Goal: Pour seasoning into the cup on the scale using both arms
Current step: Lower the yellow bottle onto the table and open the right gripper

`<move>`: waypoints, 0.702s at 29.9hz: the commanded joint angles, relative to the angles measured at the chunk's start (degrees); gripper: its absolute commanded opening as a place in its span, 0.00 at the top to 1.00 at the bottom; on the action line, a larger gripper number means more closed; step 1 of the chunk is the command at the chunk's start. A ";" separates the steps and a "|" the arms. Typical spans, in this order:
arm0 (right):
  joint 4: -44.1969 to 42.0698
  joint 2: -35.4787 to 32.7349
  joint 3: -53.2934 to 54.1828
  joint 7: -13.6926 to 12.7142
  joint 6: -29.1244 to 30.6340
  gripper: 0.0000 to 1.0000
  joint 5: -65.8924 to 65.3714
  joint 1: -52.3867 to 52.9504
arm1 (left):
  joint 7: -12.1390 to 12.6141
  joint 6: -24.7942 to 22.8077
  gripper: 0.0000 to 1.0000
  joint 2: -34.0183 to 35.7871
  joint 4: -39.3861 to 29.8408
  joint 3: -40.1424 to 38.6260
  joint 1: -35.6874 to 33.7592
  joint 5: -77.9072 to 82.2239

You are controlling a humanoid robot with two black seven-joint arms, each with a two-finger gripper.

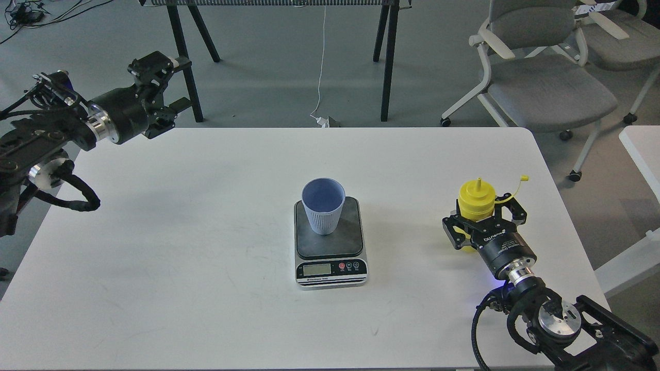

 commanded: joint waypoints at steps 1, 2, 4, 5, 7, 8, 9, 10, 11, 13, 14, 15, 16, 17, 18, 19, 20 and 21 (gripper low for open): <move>0.17 0.00 0.03 0.12 0.00 0.47 -0.01 -0.82 | -0.03 0.00 0.03 0.00 0.00 0.00 0.00 0.00; 0.18 0.00 0.03 0.12 0.00 0.44 -0.01 -1.26 | -0.03 0.00 0.03 0.00 0.00 0.00 0.00 0.00; 0.18 -0.09 -0.06 0.12 0.00 0.41 -0.01 -2.05 | -0.03 0.00 0.03 0.09 0.00 0.00 0.00 0.00; 0.18 -0.09 -0.06 0.12 0.00 0.39 -0.01 -2.49 | -0.03 0.00 0.03 0.09 0.00 0.00 0.00 0.00; 0.35 -0.09 -0.06 0.12 0.00 0.37 -0.01 -3.11 | -0.03 0.00 0.03 0.09 0.00 0.00 0.00 0.00; 0.53 -0.09 -0.06 0.12 0.00 0.36 -0.01 -3.29 | -0.03 0.00 0.03 0.09 0.00 0.00 0.00 0.00; 0.70 -0.18 -0.06 0.12 0.00 0.35 -0.01 -3.64 | -0.03 0.00 0.03 0.09 0.00 0.00 0.00 0.00; 0.88 -0.26 -0.06 0.21 0.00 0.34 -0.01 -3.90 | -0.03 0.00 0.03 0.09 0.00 0.09 0.00 0.00; 1.05 -0.44 -0.06 0.21 0.00 0.33 -0.01 -4.16 | -0.03 0.00 0.03 0.00 0.00 0.09 0.00 0.00; 1.23 -0.70 0.03 0.30 0.00 0.30 -0.01 -4.43 | -0.03 0.00 0.03 0.00 0.00 0.09 0.00 0.00; 1.32 -0.70 0.11 0.30 0.00 0.28 -0.01 -4.69 | -0.03 0.00 0.03 0.09 0.00 0.09 0.00 0.00; 1.49 -0.79 0.20 0.38 0.00 0.25 -0.01 -5.04 | -0.03 0.00 0.03 0.09 0.00 0.09 -0.09 0.00; 1.75 -0.79 0.29 0.38 0.00 0.22 -0.01 -5.39 | -0.03 0.00 0.03 0.18 0.00 0.00 -0.09 0.00; 2.02 -0.88 0.38 0.38 0.00 0.20 -0.01 -5.75 | -0.03 0.00 0.03 0.26 0.00 0.09 -0.09 0.00; 2.19 -1.05 0.38 0.38 0.00 0.18 -0.01 -5.92 | -0.03 0.00 0.03 0.35 0.00 0.09 -0.09 0.00; 2.37 -1.23 0.46 0.47 0.00 0.16 -0.01 -6.19 | -0.03 0.00 0.03 0.35 0.00 0.09 -0.09 0.00; 2.37 -1.32 0.47 0.47 0.00 0.15 -0.01 -6.36 | -0.03 0.00 0.03 0.53 0.00 0.09 -0.09 0.00; 2.37 -1.41 0.47 0.47 0.00 0.15 -0.01 -6.71 | -0.03 0.00 0.03 0.61 0.00 0.09 -0.09 0.00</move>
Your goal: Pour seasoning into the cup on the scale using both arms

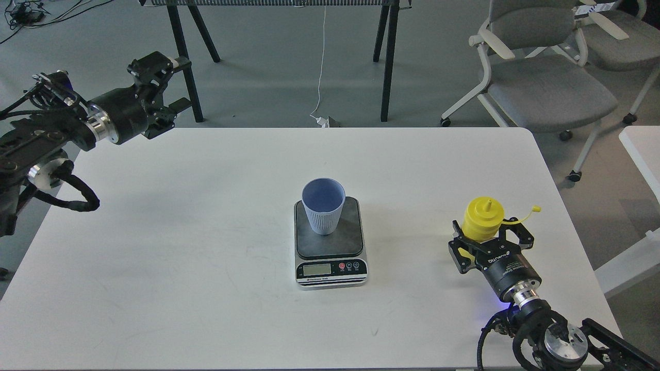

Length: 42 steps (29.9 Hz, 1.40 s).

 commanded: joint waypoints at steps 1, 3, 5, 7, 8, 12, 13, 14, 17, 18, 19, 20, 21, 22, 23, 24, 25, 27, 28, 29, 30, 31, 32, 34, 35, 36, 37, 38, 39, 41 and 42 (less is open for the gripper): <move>0.22 -0.47 0.18 0.05 0.04 0.14 0.00 -1.10 | 0.01 0.00 0.03 0.29 0.00 0.00 -0.03 0.00; 0.22 -0.91 0.36 0.14 0.04 0.11 0.00 -1.71 | 0.01 0.00 0.03 0.29 0.00 0.09 0.05 0.00; 0.31 -1.18 0.45 0.14 0.04 0.11 0.09 -2.50 | 0.01 0.00 0.03 0.38 0.00 0.09 0.05 0.00; 0.31 -1.44 0.45 0.14 0.04 0.11 0.09 -3.12 | 0.01 0.00 0.03 0.46 0.00 0.09 0.05 0.00; 0.31 -1.62 0.45 0.14 0.04 0.11 0.09 -3.47 | 0.01 0.00 0.03 0.46 0.00 0.09 0.05 0.00; 1.54 -2.23 0.45 0.14 0.04 0.10 0.09 -5.23 | 0.01 0.00 0.03 0.38 0.00 0.00 -0.03 0.00; 1.80 -2.41 0.45 0.14 0.04 0.10 0.09 -5.49 | 0.01 0.00 0.03 0.29 0.00 0.00 -0.03 0.00; 2.24 -2.58 0.45 0.14 0.04 0.10 0.09 -5.84 | 0.01 0.00 0.03 0.20 0.00 0.00 -0.03 0.00; 4.52 -3.90 0.53 0.23 0.04 0.10 0.09 -7.34 | 0.01 0.00 0.03 0.02 0.00 0.00 -0.03 0.09; 5.40 -4.43 0.62 0.23 0.04 0.10 0.09 -7.95 | 0.01 0.00 0.03 0.02 0.00 0.00 -0.03 0.00; 6.63 -5.21 1.06 0.40 0.04 0.10 0.09 -8.65 | 0.01 0.00 0.03 0.02 0.00 0.00 -0.03 0.09; 7.51 -5.74 1.32 0.58 0.04 0.10 0.09 -9.18 | 0.01 0.00 0.03 0.02 0.00 0.00 -0.03 0.00; 8.48 -6.18 1.59 0.58 0.04 0.10 0.09 -9.88 | 0.01 0.00 0.03 0.20 0.00 0.00 -0.03 0.00; 9.44 -6.62 1.85 0.58 0.04 0.10 0.09 -10.67 | 0.01 0.00 0.03 0.20 0.00 0.00 -0.03 0.00; 10.41 -7.15 2.11 0.67 0.04 0.10 0.00 -11.46 | 0.01 0.00 0.03 0.20 0.00 0.00 -0.03 0.09; 11.29 -7.68 2.46 0.67 0.04 0.09 0.09 -12.08 | 0.01 0.00 0.03 0.20 0.00 0.00 -0.03 0.00; 12.26 -8.21 2.82 0.67 0.04 0.09 0.09 -12.78 | 0.01 0.00 0.03 0.20 0.00 0.09 -0.03 0.00; 14.01 -9.00 3.26 0.67 0.04 0.08 0.00 -14.36 | 0.01 0.00 0.03 0.20 0.00 0.09 -0.03 0.00; 14.98 -9.44 3.61 0.67 0.04 0.08 0.00 -15.24 | 0.01 0.00 0.03 0.29 0.00 0.00 -0.03 0.00; 15.95 -10.05 3.96 0.67 0.04 0.07 0.00 -16.21 | 0.01 0.00 0.03 0.29 0.00 0.09 -0.03 0.00; 16.74 -10.58 4.14 0.67 0.04 0.07 0.00 -17.00 | 0.01 0.00 0.03 0.29 0.00 0.00 -0.03 0.00; 18.05 -11.11 4.40 0.67 0.04 0.07 0.00 -18.14 | 0.01 0.00 0.03 0.29 0.00 0.09 -0.03 0.00; 19.28 -11.81 4.75 0.75 0.04 0.07 0.00 -19.20 | 0.01 0.00 0.03 0.29 0.00 0.00 -0.03 0.00; 22.36 -13.91 5.63 0.76 0.04 0.07 0.00 -21.92 | 0.01 0.00 0.03 0.29 0.00 0.09 -0.03 0.00; 23.94 -14.97 6.24 0.76 0.04 0.07 0.00 -23.58 | 0.01 0.00 0.03 0.37 0.00 0.00 -0.03 0.00; 25.61 -15.94 6.94 0.76 0.04 0.07 0.00 -25.69 | 0.01 0.00 0.03 0.38 0.00 0.00 0.05 0.00; 27.10 -16.81 7.73 0.76 0.04 0.07 0.00 -27.54 | 0.01 0.00 0.03 0.38 0.00 0.00 -0.03 0.00; 28.60 -17.95 9.13 0.76 0.04 0.07 0.00 -29.56 | 0.01 0.00 0.03 0.38 0.00 0.00 -0.03 0.00; 29.74 -19.01 10.54 0.76 0.04 0.07 0.00 -31.23 | 0.01 0.00 0.03 0.46 0.00 0.00 -0.03 0.00; 32.03 -21.29 15.01 0.76 0.04 0.06 0.00 -35.27 | 0.01 0.00 0.03 0.46 0.00 -0.09 -0.03 0.00; 32.56 -22.26 17.82 0.76 0.04 0.06 0.00 -37.03 | 0.01 0.00 0.03 0.46 0.00 -0.09 0.05 0.00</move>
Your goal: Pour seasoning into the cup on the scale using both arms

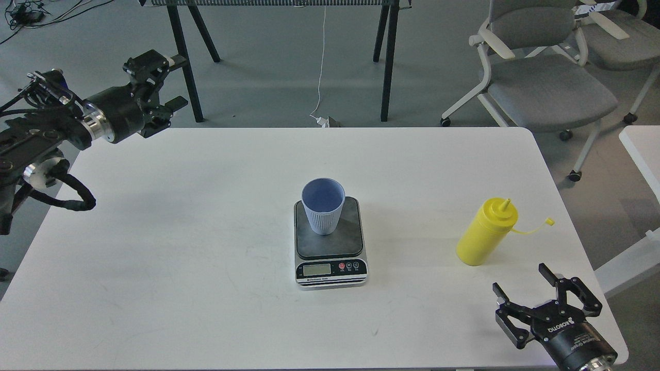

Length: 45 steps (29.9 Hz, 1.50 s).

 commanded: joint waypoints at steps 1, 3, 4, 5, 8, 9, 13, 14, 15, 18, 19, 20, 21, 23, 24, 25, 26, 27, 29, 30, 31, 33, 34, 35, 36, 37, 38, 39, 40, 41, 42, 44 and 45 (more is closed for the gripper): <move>2.86 -3.74 8.57 -0.09 -0.01 0.06 0.10 -6.55 | 0.01 0.00 0.03 0.04 0.00 -0.06 0.01 -0.01; 2.77 -5.50 13.14 -0.09 -0.01 0.06 0.36 -8.05 | 0.01 0.00 0.03 -0.14 0.00 -0.06 0.01 -0.01; 2.60 -6.29 14.99 -0.09 -0.01 0.06 0.45 -8.23 | 0.01 0.00 0.03 -0.23 0.00 -0.15 0.10 -0.01; 2.42 -7.17 16.92 -0.09 -0.01 0.06 0.62 -8.23 | 0.01 0.00 0.03 -0.23 0.00 -0.15 0.10 -0.01; 1.89 -8.49 21.32 -0.09 -0.01 0.05 0.89 -7.88 | 0.01 0.00 0.03 -0.40 0.00 -0.15 0.01 -0.01; 1.54 -8.67 22.55 -0.18 -0.01 0.05 0.89 -7.36 | 0.01 0.00 0.03 -0.40 0.00 -0.15 0.01 -0.01; 1.19 -10.34 24.15 -0.36 -0.01 0.05 0.89 -2.01 | 0.01 0.00 0.03 0.04 0.00 -0.23 0.01 -0.09; 0.93 -10.69 24.06 -0.53 -0.01 0.05 0.80 -0.43 | 0.01 0.00 0.03 0.12 0.00 -0.23 0.01 -0.09; 0.31 -10.95 23.80 -0.71 -0.01 0.05 0.80 1.68 | 0.01 0.00 0.03 0.21 0.00 -0.23 0.01 -0.18; -1.79 -11.66 22.13 -1.58 -0.01 0.05 0.63 10.19 | 0.01 0.00 0.03 0.30 0.00 -0.23 0.01 -0.44; -2.67 -12.10 20.65 -2.11 -0.01 0.05 0.63 13.71 | 0.01 0.00 0.03 0.30 0.00 -0.23 0.01 -0.53; -3.64 -12.53 18.89 -2.38 -0.01 0.05 0.63 17.22 | 0.01 0.00 0.03 0.30 0.00 -0.23 -0.08 -0.62; -4.52 -12.80 16.96 -2.64 -0.01 0.05 0.54 20.91 | 0.01 0.00 0.03 0.21 0.00 -0.32 -0.08 -0.62; -7.59 -12.98 11.61 -2.82 -0.01 0.03 0.36 29.52 | 0.01 0.00 0.03 0.04 0.00 -0.32 -0.08 -0.62; -9.78 -12.98 8.01 -2.82 -0.01 0.03 0.28 34.17 | 0.01 0.00 0.03 0.04 0.00 -0.41 -0.17 -0.71; -11.97 -12.72 4.32 -2.82 -0.01 0.03 0.27 39.09 | 0.01 0.00 0.03 0.04 -0.09 -0.85 -0.25 -0.71; -14.17 -12.19 1.33 -2.73 -0.01 0.03 0.27 42.97 | 0.01 0.00 0.03 0.04 -0.17 -1.55 -0.26 -0.71; -17.15 -11.58 -2.27 -2.64 -0.01 0.03 0.27 47.10 | 0.01 0.00 0.03 0.04 -0.26 -2.77 -0.26 -0.71; -22.43 -8.34 -7.99 -2.56 -0.01 0.03 0.10 53.52 | 0.01 0.00 0.03 0.12 -0.44 -4.71 -0.26 -0.71; -24.98 -6.15 -10.72 -2.56 -0.01 0.03 -0.08 56.60 | 0.01 0.00 0.03 0.12 -0.44 -5.41 -0.17 -0.71; -27.35 -4.38 -12.75 -2.56 -0.01 0.03 -0.43 59.24 | 0.01 0.00 0.03 0.12 -0.53 -5.68 -0.17 -0.71; -31.66 -1.83 -15.65 -2.47 -0.01 0.03 -1.91 62.94 | 0.01 0.00 0.03 0.21 -0.53 -5.68 -0.08 -0.71; -33.16 -0.77 -16.54 -2.38 -0.01 0.03 -2.97 64.35 | 0.01 0.00 0.03 0.30 -0.53 -5.68 -0.08 -0.71; -34.40 0.02 -16.89 -2.38 -0.01 0.03 -3.93 65.24 | 0.01 0.00 0.03 0.30 -0.53 -5.68 0.01 -0.71; -35.45 0.90 -17.07 -2.38 -0.01 0.03 -5.08 66.03 | 0.01 0.00 0.03 0.39 -0.44 -5.68 0.10 -0.71; -36.16 1.69 -17.07 -2.38 -0.01 0.03 -6.13 66.56 | 0.01 0.00 0.03 0.39 -0.44 -5.68 0.18 -0.71; -36.78 2.40 -17.07 -2.38 -0.01 0.03 -7.36 67.17 | 0.01 0.00 0.03 0.30 -0.35 -5.77 0.44 -0.71; -37.22 2.84 -17.16 -2.38 -0.01 0.03 -8.33 67.70 | 0.01 0.00 0.03 0.30 -0.26 -5.77 0.71 -0.71; -37.66 3.28 -17.33 -2.47 -0.01 0.03 -9.21 68.31 | 0.01 0.00 0.03 0.30 -0.18 -5.86 0.89 -0.80; -37.83 3.54 -17.77 -2.47 -0.01 0.03 -9.74 68.84 | 0.01 0.00 0.03 0.39 -0.09 -6.03 0.89 -0.97; -38.01 3.72 -18.30 -2.47 -0.01 0.03 -10.01 69.28 | 0.01 0.00 0.03 0.39 -0.09 -6.56 0.97 -1.32; -38.10 4.07 -19.53 -2.38 -0.01 0.03 -10.27 69.55 | 0.01 0.00 0.03 0.30 0.09 -7.88 1.76 -2.29; -38.10 4.25 -19.88 -2.38 -0.01 0.03 -10.27 69.64 | 0.01 0.00 0.03 0.30 0.09 -8.23 2.20 -2.38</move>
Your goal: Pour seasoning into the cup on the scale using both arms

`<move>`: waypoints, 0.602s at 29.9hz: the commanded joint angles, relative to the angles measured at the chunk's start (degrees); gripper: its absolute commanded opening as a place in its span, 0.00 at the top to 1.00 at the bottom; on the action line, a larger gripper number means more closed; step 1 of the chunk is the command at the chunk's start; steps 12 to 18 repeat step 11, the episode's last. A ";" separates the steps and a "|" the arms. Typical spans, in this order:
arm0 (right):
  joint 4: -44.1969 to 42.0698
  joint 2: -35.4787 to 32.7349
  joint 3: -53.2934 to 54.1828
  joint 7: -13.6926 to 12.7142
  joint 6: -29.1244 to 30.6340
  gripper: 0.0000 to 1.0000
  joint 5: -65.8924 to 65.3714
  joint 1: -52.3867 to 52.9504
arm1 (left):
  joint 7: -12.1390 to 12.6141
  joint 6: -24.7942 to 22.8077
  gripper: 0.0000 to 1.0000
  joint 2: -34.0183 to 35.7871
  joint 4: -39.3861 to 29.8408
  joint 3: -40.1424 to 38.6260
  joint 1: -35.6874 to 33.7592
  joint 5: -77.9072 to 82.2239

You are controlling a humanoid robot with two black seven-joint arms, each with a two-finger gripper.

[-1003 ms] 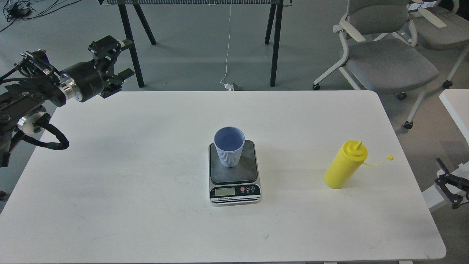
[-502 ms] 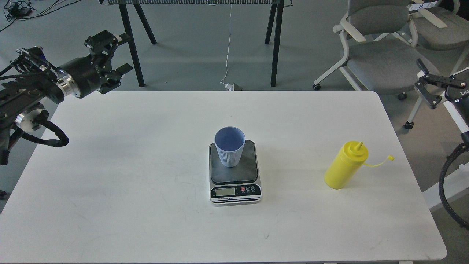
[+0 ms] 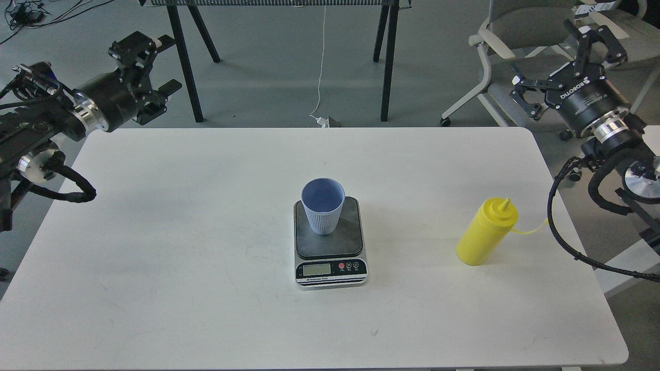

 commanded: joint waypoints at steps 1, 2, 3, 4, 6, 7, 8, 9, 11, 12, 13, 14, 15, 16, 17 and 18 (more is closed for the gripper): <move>-0.30 0.98 -1.66 0.10 0.00 0.03 -0.42 0.47 | -0.01 0.00 0.03 -0.04 0.10 -1.34 1.17 -0.78; -0.38 1.16 -1.75 0.19 0.00 0.03 -0.42 0.47 | -0.01 0.00 0.03 -0.04 0.10 -1.34 1.26 -0.78; -0.47 1.33 -2.01 0.28 0.00 0.03 -0.42 0.47 | -0.01 0.00 0.03 0.05 0.10 -1.43 1.26 -0.87; -0.56 1.42 -2.19 0.37 0.00 0.03 -0.50 0.47 | -0.01 0.00 0.03 0.05 0.10 -1.43 1.26 -0.96; -0.65 1.68 -2.01 0.63 0.00 0.03 -0.50 0.03 | -0.01 0.00 0.03 0.40 0.10 -1.69 1.35 -1.48; -0.74 1.86 -1.93 0.72 0.00 0.03 -0.50 -0.23 | -0.01 0.00 0.03 0.57 0.10 -2.13 1.35 -1.92; -1.00 2.21 -1.84 0.72 0.00 0.03 -0.50 -0.32 | -0.01 0.00 0.03 0.66 0.10 -2.57 1.35 -2.19; -1.26 2.47 -1.75 0.72 0.00 0.03 -0.50 -0.67 | -0.01 0.00 0.03 0.66 0.10 -3.09 1.26 -2.36; -1.53 2.65 -1.40 0.72 0.00 0.03 -0.50 -1.38 | -0.01 0.00 0.03 0.66 0.10 -4.06 1.18 -2.45; -1.53 2.65 -1.40 0.72 0.00 0.03 -0.50 -1.38 | -0.01 0.00 0.03 0.66 0.10 -4.06 1.18 -2.45; -1.53 2.65 -1.40 0.72 0.00 0.03 -0.50 -1.38 | -0.01 0.00 0.03 0.66 0.10 -4.06 1.18 -2.45; -1.53 2.65 -1.40 0.72 0.00 0.03 -0.50 -1.38 | -0.01 0.00 0.03 0.66 0.10 -4.06 1.18 -2.45; -1.53 2.65 -1.40 0.72 0.00 0.03 -0.50 -1.38 | -0.01 0.00 0.03 0.66 0.10 -4.06 1.18 -2.45; -1.53 2.65 -1.40 0.72 0.00 0.03 -0.50 -1.38 | -0.01 0.00 0.03 0.66 0.10 -4.06 1.18 -2.45; -1.53 2.65 -1.40 0.72 0.00 0.03 -0.50 -1.38 | -0.01 0.00 0.03 0.66 0.10 -4.06 1.18 -2.45; -1.53 2.65 -1.40 0.72 0.00 0.03 -0.50 -1.38 | -0.01 0.00 0.03 0.66 0.10 -4.06 1.18 -2.45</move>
